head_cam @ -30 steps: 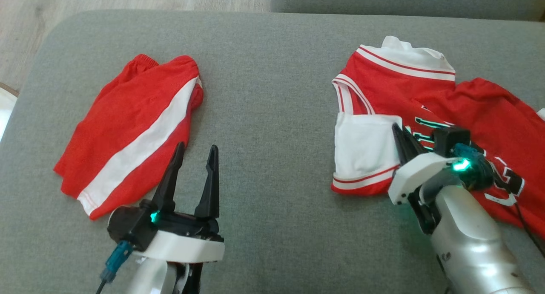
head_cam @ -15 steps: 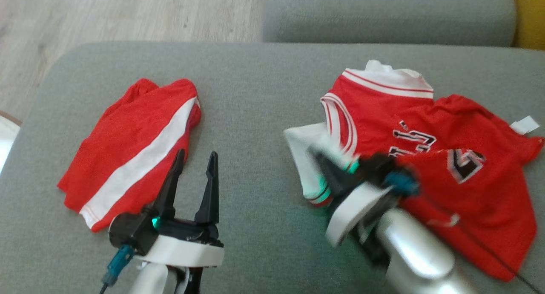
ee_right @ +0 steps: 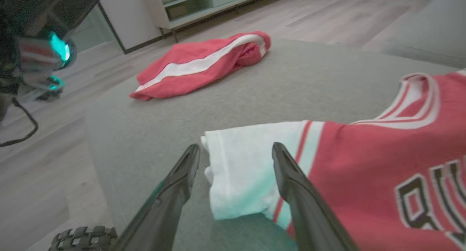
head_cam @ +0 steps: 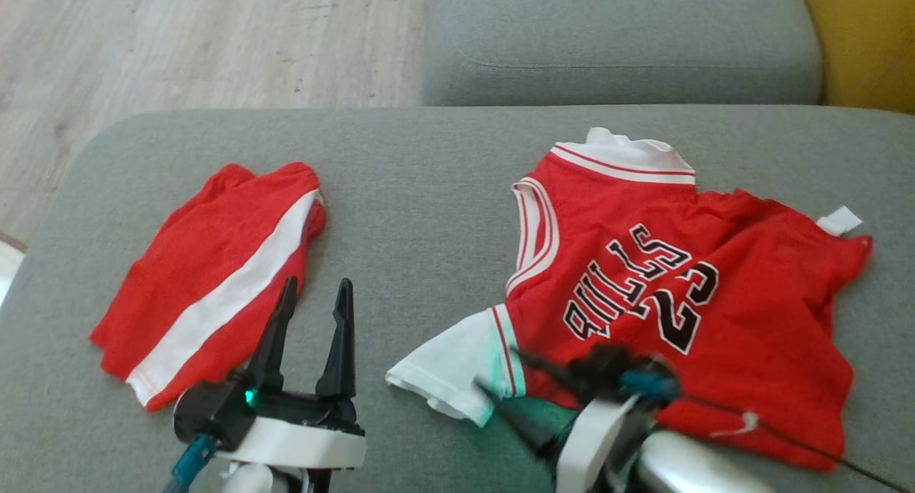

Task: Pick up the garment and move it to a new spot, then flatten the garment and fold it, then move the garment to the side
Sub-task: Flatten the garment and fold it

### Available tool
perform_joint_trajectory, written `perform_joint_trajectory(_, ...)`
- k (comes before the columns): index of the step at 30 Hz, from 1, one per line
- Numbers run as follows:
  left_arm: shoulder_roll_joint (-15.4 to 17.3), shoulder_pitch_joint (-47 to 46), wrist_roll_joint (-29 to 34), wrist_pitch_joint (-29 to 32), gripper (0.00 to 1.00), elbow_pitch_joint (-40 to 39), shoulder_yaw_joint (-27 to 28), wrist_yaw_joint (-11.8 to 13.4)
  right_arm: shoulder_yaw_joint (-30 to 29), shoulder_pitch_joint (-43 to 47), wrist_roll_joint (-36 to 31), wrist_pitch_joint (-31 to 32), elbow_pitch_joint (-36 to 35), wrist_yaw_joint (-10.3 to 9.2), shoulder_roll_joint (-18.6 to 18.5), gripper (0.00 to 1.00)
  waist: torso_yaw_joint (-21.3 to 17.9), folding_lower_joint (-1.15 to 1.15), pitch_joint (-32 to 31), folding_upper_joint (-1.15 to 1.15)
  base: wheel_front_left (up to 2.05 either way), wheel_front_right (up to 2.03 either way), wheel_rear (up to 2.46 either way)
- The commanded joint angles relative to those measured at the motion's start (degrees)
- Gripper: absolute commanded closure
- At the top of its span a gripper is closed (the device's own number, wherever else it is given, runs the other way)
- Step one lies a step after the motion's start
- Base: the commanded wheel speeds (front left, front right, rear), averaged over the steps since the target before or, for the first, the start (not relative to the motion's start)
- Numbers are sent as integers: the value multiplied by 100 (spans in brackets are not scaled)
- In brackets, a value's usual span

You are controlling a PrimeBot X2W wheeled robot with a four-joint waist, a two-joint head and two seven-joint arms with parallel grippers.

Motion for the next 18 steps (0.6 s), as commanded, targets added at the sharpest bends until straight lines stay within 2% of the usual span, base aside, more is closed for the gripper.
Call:
perform_joint_trajectory(1, 5, -164, 58, -55, 0, -235, 191, 40, -250, -295, 56, -153, -173, -4, -53, 0, -60, 1, 2, 0, 0, 0, 0)
perform_joint_trajectory(7, 5, -151, 51, -55, 0, -307, 201, 38, -2020, -303, -268, -783, 27, -4, -79, 0, -196, 1, 22, 0, 0, 0, 0)
perform_joint_trajectory(13, 5, -101, 51, -55, 0, -374, 208, 34, -3825, 196, -1021, -1034, -36, -4, 307, 0, -301, 1, 31, 0, 0, 0, 0)
perform_joint_trajectory(18, 5, -92, 58, -55, 0, -390, 200, 19, -4525, 671, -1589, -1065, -275, -4, 728, 0, -369, 1, 77, 0, 0, 0, 0)
